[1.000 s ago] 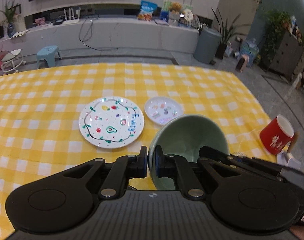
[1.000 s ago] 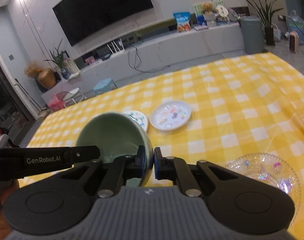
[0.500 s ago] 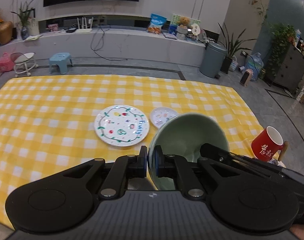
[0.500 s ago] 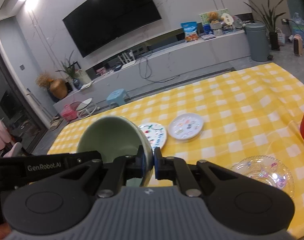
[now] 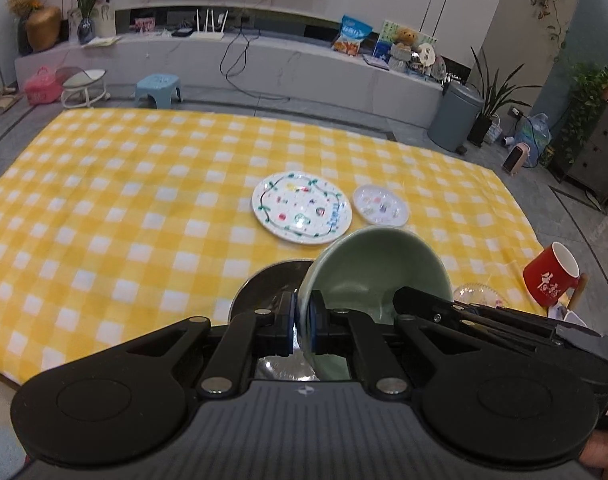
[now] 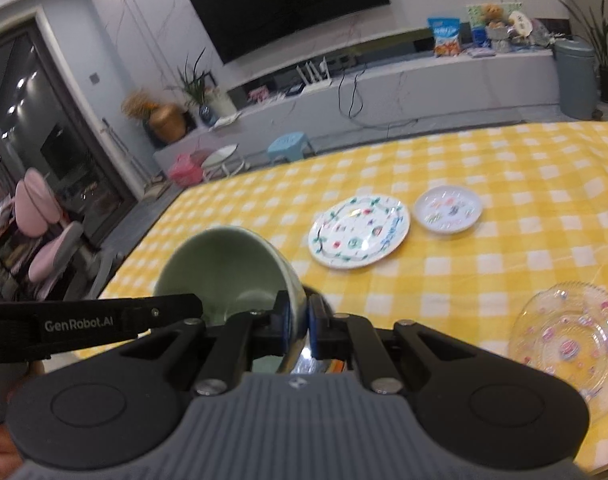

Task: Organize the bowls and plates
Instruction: 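Lower the green bowl into the nested steel bowls with both tools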

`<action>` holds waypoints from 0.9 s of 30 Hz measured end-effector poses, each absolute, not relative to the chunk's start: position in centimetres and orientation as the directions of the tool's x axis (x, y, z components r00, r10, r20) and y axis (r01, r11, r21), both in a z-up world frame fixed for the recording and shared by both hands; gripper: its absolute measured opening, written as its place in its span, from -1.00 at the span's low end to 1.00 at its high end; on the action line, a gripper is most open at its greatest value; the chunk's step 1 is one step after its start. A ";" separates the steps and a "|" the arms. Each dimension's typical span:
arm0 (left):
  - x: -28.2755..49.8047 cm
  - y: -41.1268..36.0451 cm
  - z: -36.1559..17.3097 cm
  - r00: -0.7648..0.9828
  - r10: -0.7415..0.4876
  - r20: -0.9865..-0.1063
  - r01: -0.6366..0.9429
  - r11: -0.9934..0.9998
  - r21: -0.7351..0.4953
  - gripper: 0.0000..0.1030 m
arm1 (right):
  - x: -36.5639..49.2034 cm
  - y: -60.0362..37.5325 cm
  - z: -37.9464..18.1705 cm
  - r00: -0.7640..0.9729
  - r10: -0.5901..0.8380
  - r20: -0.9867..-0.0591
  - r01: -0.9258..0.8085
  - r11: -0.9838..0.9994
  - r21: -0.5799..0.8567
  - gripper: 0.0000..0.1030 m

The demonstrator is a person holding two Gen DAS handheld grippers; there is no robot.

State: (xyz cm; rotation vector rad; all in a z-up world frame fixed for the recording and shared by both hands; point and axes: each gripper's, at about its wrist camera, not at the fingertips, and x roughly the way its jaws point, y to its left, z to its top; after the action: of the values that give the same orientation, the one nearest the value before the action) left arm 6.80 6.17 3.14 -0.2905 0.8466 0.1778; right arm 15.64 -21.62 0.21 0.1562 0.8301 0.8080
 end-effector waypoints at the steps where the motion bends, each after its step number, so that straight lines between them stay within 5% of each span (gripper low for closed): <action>1: 6.8 6.2 2.9 0.645 0.036 -0.763 -0.258 0.950 -0.174 -0.86 | 15.7 -21.5 0.0 0.394 0.692 -0.605 -0.580 0.698 0.420 -0.87; 27: 7.9 8.6 -0.9 0.551 0.024 -0.834 -0.313 0.932 -0.180 -0.76 | 17.0 -18.8 -4.3 0.282 0.672 -0.684 -0.546 0.699 0.461 -0.85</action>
State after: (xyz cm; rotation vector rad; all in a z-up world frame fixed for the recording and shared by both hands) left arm 7.88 8.57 -0.91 -0.3267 0.9712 0.2036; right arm 16.97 -18.76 -4.32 0.1463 0.9907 0.8198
